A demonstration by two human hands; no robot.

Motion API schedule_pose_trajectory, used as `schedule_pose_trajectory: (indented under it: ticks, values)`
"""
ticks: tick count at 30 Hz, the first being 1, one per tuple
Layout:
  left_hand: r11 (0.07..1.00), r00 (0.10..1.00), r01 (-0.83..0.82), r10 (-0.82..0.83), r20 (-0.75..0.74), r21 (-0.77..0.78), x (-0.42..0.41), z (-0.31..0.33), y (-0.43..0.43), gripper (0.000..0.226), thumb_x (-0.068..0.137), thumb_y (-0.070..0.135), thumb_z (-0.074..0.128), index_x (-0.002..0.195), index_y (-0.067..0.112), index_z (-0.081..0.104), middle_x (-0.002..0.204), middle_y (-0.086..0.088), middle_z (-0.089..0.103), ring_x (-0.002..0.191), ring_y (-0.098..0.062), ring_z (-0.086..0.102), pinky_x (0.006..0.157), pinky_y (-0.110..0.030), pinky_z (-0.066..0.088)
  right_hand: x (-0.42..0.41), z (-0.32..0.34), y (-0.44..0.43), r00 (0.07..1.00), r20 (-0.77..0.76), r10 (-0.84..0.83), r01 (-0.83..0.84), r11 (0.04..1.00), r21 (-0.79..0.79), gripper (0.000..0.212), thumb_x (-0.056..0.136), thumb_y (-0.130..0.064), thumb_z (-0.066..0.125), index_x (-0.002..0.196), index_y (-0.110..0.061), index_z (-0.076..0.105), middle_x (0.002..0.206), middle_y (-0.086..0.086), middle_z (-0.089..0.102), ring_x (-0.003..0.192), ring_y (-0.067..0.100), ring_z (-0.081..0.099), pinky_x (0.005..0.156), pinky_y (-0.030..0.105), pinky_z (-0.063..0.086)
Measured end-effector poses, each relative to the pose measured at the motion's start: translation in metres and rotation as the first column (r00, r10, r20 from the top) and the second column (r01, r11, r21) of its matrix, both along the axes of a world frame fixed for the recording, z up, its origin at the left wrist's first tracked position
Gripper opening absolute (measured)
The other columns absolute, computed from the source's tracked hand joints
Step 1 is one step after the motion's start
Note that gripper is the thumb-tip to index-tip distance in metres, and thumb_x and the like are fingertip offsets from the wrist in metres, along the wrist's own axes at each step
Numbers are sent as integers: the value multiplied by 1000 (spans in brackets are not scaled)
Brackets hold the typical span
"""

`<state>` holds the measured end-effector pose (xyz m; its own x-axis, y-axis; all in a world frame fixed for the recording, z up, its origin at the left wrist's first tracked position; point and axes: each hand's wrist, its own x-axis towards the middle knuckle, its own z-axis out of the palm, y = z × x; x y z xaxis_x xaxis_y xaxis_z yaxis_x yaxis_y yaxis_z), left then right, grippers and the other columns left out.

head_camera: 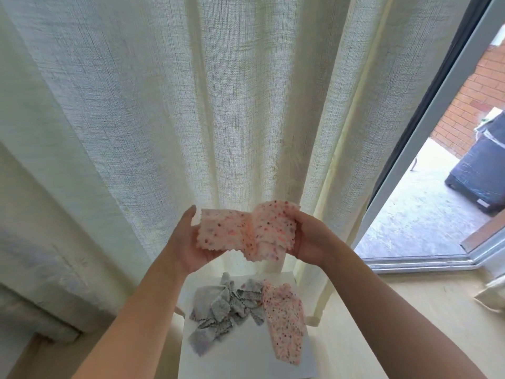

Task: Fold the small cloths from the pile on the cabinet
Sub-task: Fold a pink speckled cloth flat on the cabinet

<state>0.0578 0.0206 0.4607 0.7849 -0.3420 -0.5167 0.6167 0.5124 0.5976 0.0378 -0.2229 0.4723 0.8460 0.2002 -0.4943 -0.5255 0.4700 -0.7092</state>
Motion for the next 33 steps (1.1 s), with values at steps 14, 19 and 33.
schedule_pose_trajectory:
  ticks: [14, 19, 33]
  values:
    - [579, 463, -455, -496, 735, 677, -23, -2, -28, 44, 80, 35, 75, 114, 22, 51, 114, 11, 60, 107, -5, 59, 91, -24, 49, 11, 28, 11, 961, 267, 68, 53, 905, -423, 21, 101, -17, 52, 113, -5, 64, 96, 10, 70, 76, 15, 71, 55, 23, 53]
    - [539, 6, -688, -666, 746, 486, -31, -8, -52, 58, 77, 58, 70, 116, 21, 48, 135, 2, 45, 125, -14, 48, 99, -25, 44, 16, 42, 17, 936, 352, 26, 197, 789, -582, 29, 97, -13, 46, 122, -21, 58, 116, 10, 61, 94, 24, 67, 66, 32, 57]
    - [462, -303, -872, -769, 563, 162, -2, 13, -51, 12, 88, 19, 71, 97, 12, 72, 117, -5, 69, 116, -25, 60, 100, -45, 46, 26, 51, 4, 983, 177, -50, 132, 862, -490, 24, 94, -3, 45, 111, -5, 61, 86, 10, 65, 64, 18, 64, 45, 23, 48]
